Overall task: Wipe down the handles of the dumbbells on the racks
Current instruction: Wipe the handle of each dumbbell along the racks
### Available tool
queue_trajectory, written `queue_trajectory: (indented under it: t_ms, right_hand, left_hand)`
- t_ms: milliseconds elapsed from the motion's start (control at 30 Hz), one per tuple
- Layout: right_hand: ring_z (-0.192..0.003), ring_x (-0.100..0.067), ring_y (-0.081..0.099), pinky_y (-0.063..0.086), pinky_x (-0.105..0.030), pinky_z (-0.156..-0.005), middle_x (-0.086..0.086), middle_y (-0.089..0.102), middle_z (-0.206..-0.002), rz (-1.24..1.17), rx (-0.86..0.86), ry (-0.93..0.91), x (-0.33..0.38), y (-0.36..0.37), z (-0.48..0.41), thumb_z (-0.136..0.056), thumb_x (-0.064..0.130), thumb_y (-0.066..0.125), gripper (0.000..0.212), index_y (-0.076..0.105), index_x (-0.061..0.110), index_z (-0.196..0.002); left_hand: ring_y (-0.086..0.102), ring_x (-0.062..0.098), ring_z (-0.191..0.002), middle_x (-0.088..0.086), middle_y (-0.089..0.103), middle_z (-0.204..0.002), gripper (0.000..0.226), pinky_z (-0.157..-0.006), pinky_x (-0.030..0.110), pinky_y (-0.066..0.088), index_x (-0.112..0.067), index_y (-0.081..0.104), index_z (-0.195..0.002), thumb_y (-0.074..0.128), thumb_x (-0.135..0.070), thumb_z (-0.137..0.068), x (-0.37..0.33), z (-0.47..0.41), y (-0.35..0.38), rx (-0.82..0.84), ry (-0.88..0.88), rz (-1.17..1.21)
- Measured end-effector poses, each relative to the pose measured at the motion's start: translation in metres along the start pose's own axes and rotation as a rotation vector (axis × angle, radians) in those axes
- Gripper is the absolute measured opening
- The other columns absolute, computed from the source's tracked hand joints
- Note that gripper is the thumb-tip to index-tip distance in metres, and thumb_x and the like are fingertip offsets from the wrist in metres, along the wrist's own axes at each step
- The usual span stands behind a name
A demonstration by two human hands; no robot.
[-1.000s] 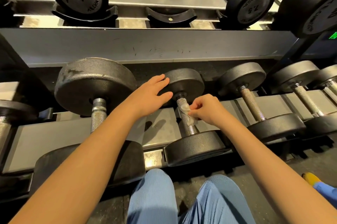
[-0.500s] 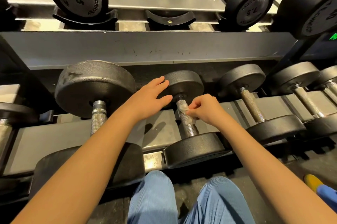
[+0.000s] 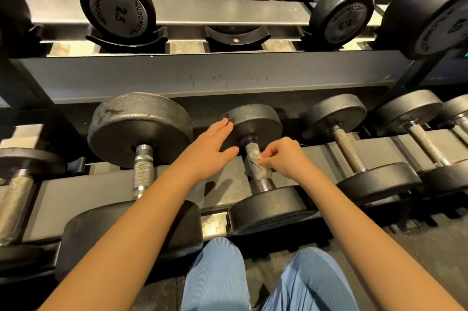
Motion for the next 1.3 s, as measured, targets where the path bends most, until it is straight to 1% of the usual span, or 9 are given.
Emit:
queue_trajectory:
  t_ms: [167, 333, 433, 667, 867, 967, 1033, 1167, 1300]
  right_hand:
    - [-0.061, -0.007, 0.051, 0.047, -0.022, -0.063, -0.004, 0.061, -0.064, 0.018, 0.056, -0.02, -0.009, 0.0, 0.017, -0.082, 0.015, 0.072, 0.016, 0.069, 0.008, -0.068]
    - [-0.067, -0.012, 0.058, 0.05, -0.032, -0.069, -0.005, 0.067, -0.073, -0.262, -0.127, -0.081, -0.008, -0.01, 0.028, -0.083, 0.011, 0.068, 0.009, 0.076, 0.008, -0.088]
    - [-0.069, -0.006, 0.058, 0.046, -0.024, -0.066, 0.006, 0.063, -0.07, -0.326, -0.128, -0.141, 0.001, -0.009, 0.032, -0.085, 0.008, 0.065, 0.014, 0.076, 0.009, -0.095]
    - [-0.095, -0.016, 0.063, 0.051, -0.035, -0.088, 0.001, 0.07, -0.102, -0.26, -0.12, -0.043, -0.015, 0.002, 0.044, -0.092, 0.028, 0.057, 0.026, 0.07, 0.021, -0.114]
    - [-0.086, -0.017, 0.06, 0.049, -0.035, -0.079, 0.002, 0.067, -0.085, -0.272, -0.189, 0.017, -0.02, -0.003, 0.055, -0.094, 0.034, 0.051, 0.025, 0.072, 0.02, -0.093]
    - [-0.064, -0.018, 0.045, 0.036, -0.034, -0.062, 0.005, 0.045, -0.058, -0.253, -0.217, 0.057, -0.026, -0.002, 0.057, -0.095, 0.033, 0.048, 0.041, 0.046, 0.025, -0.055]
    - [-0.063, -0.019, 0.042, 0.032, -0.034, -0.059, 0.003, 0.04, -0.056, -0.246, -0.209, 0.083, -0.03, -0.001, 0.059, -0.096, 0.035, 0.046, 0.046, 0.038, 0.023, -0.052]
    - [-0.081, -0.022, 0.056, 0.046, -0.037, -0.076, -0.002, 0.062, -0.078, -0.232, -0.167, 0.094, -0.028, 0.0, 0.062, -0.097, 0.041, 0.042, 0.04, 0.066, 0.017, -0.075]
    - [-0.09, -0.022, 0.06, 0.049, -0.04, -0.086, -0.005, 0.068, -0.093, -0.238, -0.178, 0.109, -0.028, -0.001, 0.063, -0.097, 0.042, 0.042, 0.042, 0.07, 0.01, -0.094]
  left_hand:
    - [0.042, 0.014, -0.127, -0.003, 0.046, -0.138, 0.04, -0.1, 0.025, 0.035, -0.018, 0.051, -0.135, 0.052, -0.026, -0.096, -0.013, 0.014, 0.008, -0.216, -0.01, 0.042]
    - [0.059, 0.009, -0.079, -0.003, 0.065, -0.085, 0.015, -0.076, 0.028, 0.053, -0.019, 0.068, -0.101, 0.057, -0.025, -0.093, -0.017, 0.015, 0.045, -0.102, -0.177, 0.484]
    - [0.057, 0.015, -0.067, 0.003, 0.061, -0.066, 0.021, -0.079, 0.043, 0.054, -0.018, 0.065, -0.069, 0.062, -0.022, -0.09, -0.018, 0.012, 0.051, -0.158, -0.227, 0.568]
    - [0.042, 0.01, -0.052, 0.001, 0.045, -0.055, 0.034, -0.05, 0.021, 0.036, -0.012, 0.054, -0.056, 0.062, -0.017, -0.089, 0.005, 0.006, 0.025, -0.457, -0.339, 0.346]
    - [0.043, 0.008, -0.051, -0.004, 0.044, -0.054, 0.029, -0.047, 0.022, 0.032, -0.01, 0.056, -0.064, 0.06, -0.019, -0.092, -0.004, -0.019, 0.036, -0.448, -0.357, 0.219]
    - [0.036, 0.007, -0.048, -0.003, 0.037, -0.051, 0.043, -0.044, 0.016, 0.028, -0.016, 0.043, -0.052, 0.064, -0.017, -0.089, 0.0, -0.021, 0.043, -0.424, -0.339, 0.26]
    - [0.033, 0.008, -0.047, -0.001, 0.035, -0.05, 0.047, -0.042, 0.017, 0.032, -0.016, 0.038, -0.049, 0.067, -0.017, -0.086, 0.006, -0.018, 0.052, -0.337, -0.342, 0.263]
    - [0.032, 0.009, -0.049, -0.001, 0.034, -0.05, 0.048, -0.043, 0.019, 0.026, -0.016, 0.037, -0.049, 0.067, -0.018, -0.086, 0.008, -0.004, 0.073, -0.158, -0.348, 0.213]
    - [0.032, 0.008, -0.046, -0.003, 0.034, -0.048, 0.049, -0.04, 0.016, 0.028, -0.016, 0.037, -0.048, 0.07, -0.016, -0.084, 0.011, -0.005, 0.071, -0.238, -0.379, 0.391]
Point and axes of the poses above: each hand's wrist, its own z-axis away from the middle knuckle, its own y-axis out of the palm, x = y × z, the point moved 8 cm from there along -z, towards the middle knuckle
